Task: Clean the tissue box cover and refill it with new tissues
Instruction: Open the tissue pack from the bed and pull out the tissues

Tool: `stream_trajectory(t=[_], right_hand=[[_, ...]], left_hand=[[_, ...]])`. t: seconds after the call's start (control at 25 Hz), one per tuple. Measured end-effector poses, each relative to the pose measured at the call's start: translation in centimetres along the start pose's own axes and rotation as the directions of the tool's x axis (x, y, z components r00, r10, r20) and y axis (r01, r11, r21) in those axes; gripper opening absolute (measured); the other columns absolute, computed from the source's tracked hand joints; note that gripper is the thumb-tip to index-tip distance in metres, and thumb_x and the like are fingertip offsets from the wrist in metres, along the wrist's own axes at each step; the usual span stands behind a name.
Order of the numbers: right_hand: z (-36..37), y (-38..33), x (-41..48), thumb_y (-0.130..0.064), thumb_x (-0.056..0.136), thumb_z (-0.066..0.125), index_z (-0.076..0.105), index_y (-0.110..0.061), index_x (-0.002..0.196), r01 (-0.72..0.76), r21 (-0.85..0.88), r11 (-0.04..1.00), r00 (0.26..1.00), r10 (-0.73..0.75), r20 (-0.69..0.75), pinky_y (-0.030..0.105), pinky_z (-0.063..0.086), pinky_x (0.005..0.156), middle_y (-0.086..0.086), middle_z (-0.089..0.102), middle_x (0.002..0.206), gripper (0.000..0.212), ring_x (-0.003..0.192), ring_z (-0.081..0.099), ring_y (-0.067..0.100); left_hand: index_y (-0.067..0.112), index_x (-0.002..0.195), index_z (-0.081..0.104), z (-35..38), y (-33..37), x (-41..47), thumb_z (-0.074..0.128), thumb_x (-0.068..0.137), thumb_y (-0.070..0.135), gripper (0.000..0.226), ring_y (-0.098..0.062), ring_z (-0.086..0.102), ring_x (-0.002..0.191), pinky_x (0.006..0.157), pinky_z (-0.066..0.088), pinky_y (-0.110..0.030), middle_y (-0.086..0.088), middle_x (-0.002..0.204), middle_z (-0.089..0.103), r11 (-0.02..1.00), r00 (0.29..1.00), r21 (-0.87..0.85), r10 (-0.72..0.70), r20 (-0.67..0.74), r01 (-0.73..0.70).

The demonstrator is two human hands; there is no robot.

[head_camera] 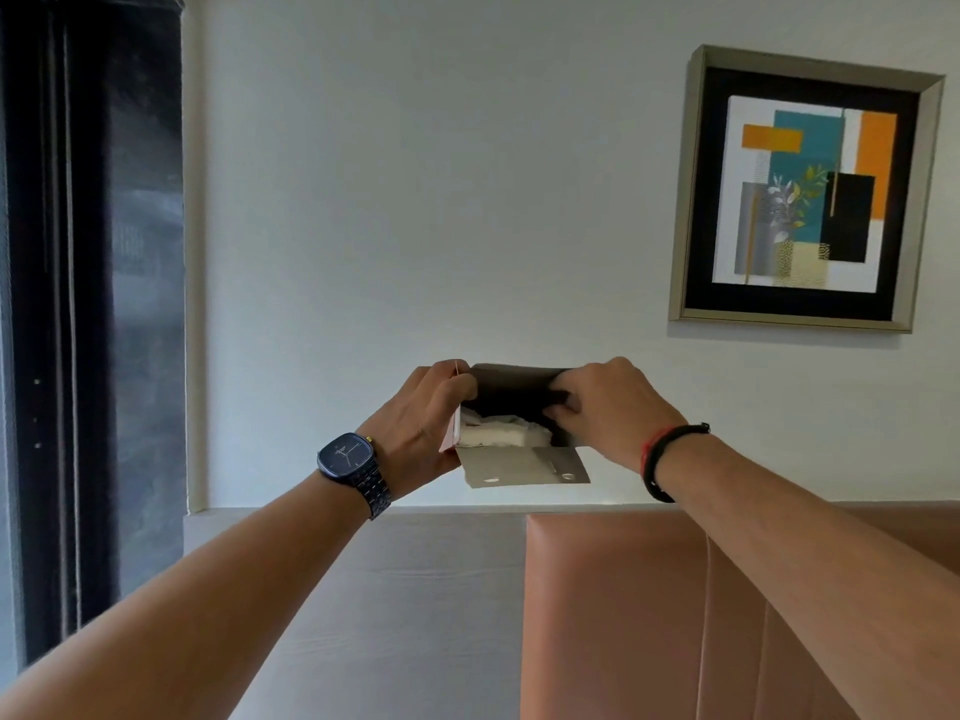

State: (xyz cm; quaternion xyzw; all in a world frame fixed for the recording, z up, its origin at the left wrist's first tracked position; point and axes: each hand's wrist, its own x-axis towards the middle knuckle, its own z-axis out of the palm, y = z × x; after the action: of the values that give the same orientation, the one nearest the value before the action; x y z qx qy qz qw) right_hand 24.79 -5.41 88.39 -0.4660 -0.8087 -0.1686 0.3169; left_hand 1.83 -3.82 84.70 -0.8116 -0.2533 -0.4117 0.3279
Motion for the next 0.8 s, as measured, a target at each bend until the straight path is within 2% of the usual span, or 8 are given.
stream_trajectory(t=[0.08, 0.16, 0.24, 0.28, 0.36, 0.52, 0.68, 0.8], right_hand=[[0.2, -1.0, 0.2, -0.015, 0.086, 0.061, 0.071, -0.018, 0.107, 0.002, 0.139, 0.99, 1.0, -0.003, 0.007, 0.036, 0.053, 0.076, 0.01, 0.071, 0.088, 0.023, 0.089, 0.062, 0.028], [0.5, -1.7, 0.5, -0.016, 0.085, 0.065, 0.067, -0.023, 0.119, 0.04, 0.181, 0.983, 0.995, -0.055, 0.078, 0.037, 0.051, 0.088, 0.008, 0.072, 0.105, 0.035, 0.103, 0.06, 0.027], [0.8, -1.6, 0.9, -0.017, 0.085, 0.068, 0.061, -0.026, 0.128, 0.067, 0.2, 0.977, 0.983, -0.098, 0.153, 0.031, 0.047, 0.094, 0.003, 0.068, 0.12, 0.044, 0.112, 0.058, 0.023], [0.8, -1.5, 1.0, -0.018, 0.085, 0.068, 0.059, -0.027, 0.129, 0.082, 0.202, 0.976, 0.976, -0.12, 0.184, 0.027, 0.045, 0.092, 0.001, 0.067, 0.123, 0.046, 0.113, 0.058, 0.021], [0.9, -1.2, 1.2, -0.018, 0.086, 0.065, 0.055, -0.027, 0.131, 0.138, 0.171, 0.976, 0.959, -0.175, 0.224, 0.024, 0.044, 0.085, 0.001, 0.065, 0.122, 0.047, 0.109, 0.059, 0.02], [1.8, -1.1, 1.1, -0.013, 0.088, 0.058, 0.044, -0.026, 0.133, 0.25, 0.095, 0.964, 0.929, -0.266, 0.258, 0.035, 0.049, 0.087, 0.007, 0.065, 0.116, 0.049, 0.101, 0.062, 0.026], [1.9, 0.0, 1.7, -0.003, 0.09, 0.049, 0.062, -0.024, 0.12, 0.219, 0.065, 0.974, 0.945, -0.228, 0.235, 0.036, 0.048, 0.092, 0.008, 0.066, 0.119, 0.039, 0.108, 0.06, 0.027], [2.0, 0.5, 2.1, -0.01, 0.089, 0.051, 0.07, -0.024, 0.112, 0.211, 0.018, 0.977, 0.939, -0.208, 0.275, 0.035, 0.047, 0.097, 0.003, 0.068, 0.118, 0.033, 0.111, 0.059, 0.022]], left_hand=[[0.014, 0.113, 0.035, 0.3, 0.0, 0.1, 0.086, 0.059, 0.009, 0.074, -0.04, 0.056, 0.083, 0.064, 0.053, -0.047, -0.025, 0.108, 0.054, 1.0, 0.999, -0.013, 0.021, -0.028, -0.022], [0.015, 0.114, 0.034, 0.7, -0.2, 0.4, 0.084, 0.061, 0.009, 0.073, -0.04, 0.055, 0.085, 0.066, 0.052, -0.049, -0.025, 0.107, 0.054, 0.999, 0.999, -0.032, 0.027, -0.04, -0.028], [0.015, 0.113, 0.035, 1.1, -0.2, 0.6, 0.084, 0.06, 0.009, 0.072, -0.042, 0.055, 0.085, 0.066, 0.052, -0.05, -0.026, 0.107, 0.054, 0.999, 0.999, -0.033, 0.028, -0.031, -0.029], [0.015, 0.112, 0.035, 1.3, -0.2, 0.7, 0.084, 0.059, 0.009, 0.072, -0.042, 0.055, 0.085, 0.065, 0.052, -0.05, -0.026, 0.107, 0.054, 0.999, 0.999, -0.029, 0.026, -0.02, -0.026], [0.015, 0.112, 0.036, 1.7, -0.1, 0.9, 0.085, 0.06, 0.011, 0.071, -0.041, 0.055, 0.085, 0.065, 0.052, -0.05, -0.024, 0.105, 0.054, 1.0, 1.0, -0.022, 0.022, -0.005, -0.023], [0.015, 0.113, 0.036, 2.3, 0.0, 1.1, 0.083, 0.063, 0.018, 0.068, -0.039, 0.055, 0.089, 0.069, 0.052, -0.049, -0.022, 0.109, 0.054, 0.999, 1.0, -0.048, 0.014, 0.019, -0.013], [0.016, 0.113, 0.036, 2.5, 0.2, 1.2, 0.086, 0.06, 0.017, 0.073, -0.037, 0.055, 0.087, 0.066, 0.053, -0.048, -0.022, 0.11, 0.053, 0.998, 0.999, -0.067, -0.015, 0.033, 0.017], [0.017, 0.111, 0.035, 2.6, 0.3, 1.3, 0.088, 0.057, 0.014, 0.076, -0.037, 0.055, 0.083, 0.063, 0.053, -0.046, -0.023, 0.108, 0.054, 0.997, 0.999, -0.072, -0.03, 0.03, 0.032]])
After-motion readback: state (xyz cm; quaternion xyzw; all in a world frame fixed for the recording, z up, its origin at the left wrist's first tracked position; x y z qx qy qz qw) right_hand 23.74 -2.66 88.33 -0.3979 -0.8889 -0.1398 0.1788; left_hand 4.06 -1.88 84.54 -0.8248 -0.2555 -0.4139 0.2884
